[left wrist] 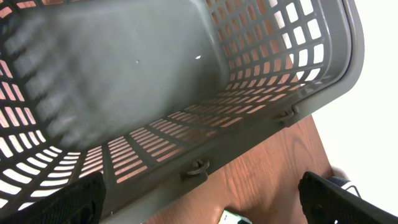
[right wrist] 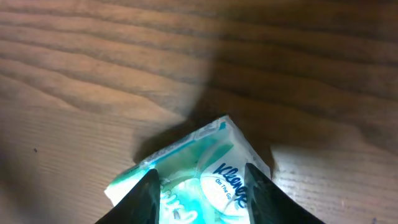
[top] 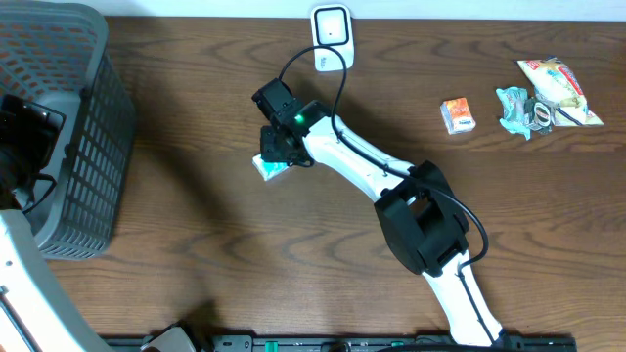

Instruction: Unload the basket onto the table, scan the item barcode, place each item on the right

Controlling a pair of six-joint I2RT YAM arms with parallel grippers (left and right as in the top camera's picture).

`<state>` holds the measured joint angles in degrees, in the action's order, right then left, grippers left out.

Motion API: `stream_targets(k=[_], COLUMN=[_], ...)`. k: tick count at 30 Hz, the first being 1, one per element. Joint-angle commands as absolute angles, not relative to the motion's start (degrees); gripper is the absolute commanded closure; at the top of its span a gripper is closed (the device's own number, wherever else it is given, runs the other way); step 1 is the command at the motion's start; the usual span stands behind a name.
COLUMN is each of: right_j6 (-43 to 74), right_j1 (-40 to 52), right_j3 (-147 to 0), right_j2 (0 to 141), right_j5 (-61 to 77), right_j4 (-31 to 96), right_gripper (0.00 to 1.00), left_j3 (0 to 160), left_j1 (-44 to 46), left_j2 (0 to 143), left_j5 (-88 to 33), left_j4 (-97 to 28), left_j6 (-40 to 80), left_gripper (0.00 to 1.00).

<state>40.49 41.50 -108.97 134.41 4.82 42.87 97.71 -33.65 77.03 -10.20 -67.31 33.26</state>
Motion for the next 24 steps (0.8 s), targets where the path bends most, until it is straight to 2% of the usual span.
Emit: stream_targets(k=[1, 10, 21, 24], right_j6=[41.52, 41.5, 39.68, 36.29], right_j1=[42.06, 41.82, 39.24, 38.63], right_j3=[-108.57, -108.6, -108.86, -108.86], right_j2=[135.9, 135.85, 129.56, 125.89], right_j5=[2.7, -4.27, -16.1, -15.05], right_j4=[45.82, 58.11, 70.13, 70.35], right_gripper=[0.66, 0.73, 0.71, 0.66], left_j3=[98.5, 98.5, 98.5, 98.5], left_j1=[-33.85, -33.85, -33.85, -33.85], left_j2=[76.73, 76.73, 76.73, 76.73], left_j5=[-9.89, -9.89, -9.89, -9.89], left_j4=[-67.4, -67.4, -67.4, -67.4], left_j6=[33.74, 33.74, 33.74, 33.74], left_gripper=[0.02, 0.02, 0.03, 0.02])
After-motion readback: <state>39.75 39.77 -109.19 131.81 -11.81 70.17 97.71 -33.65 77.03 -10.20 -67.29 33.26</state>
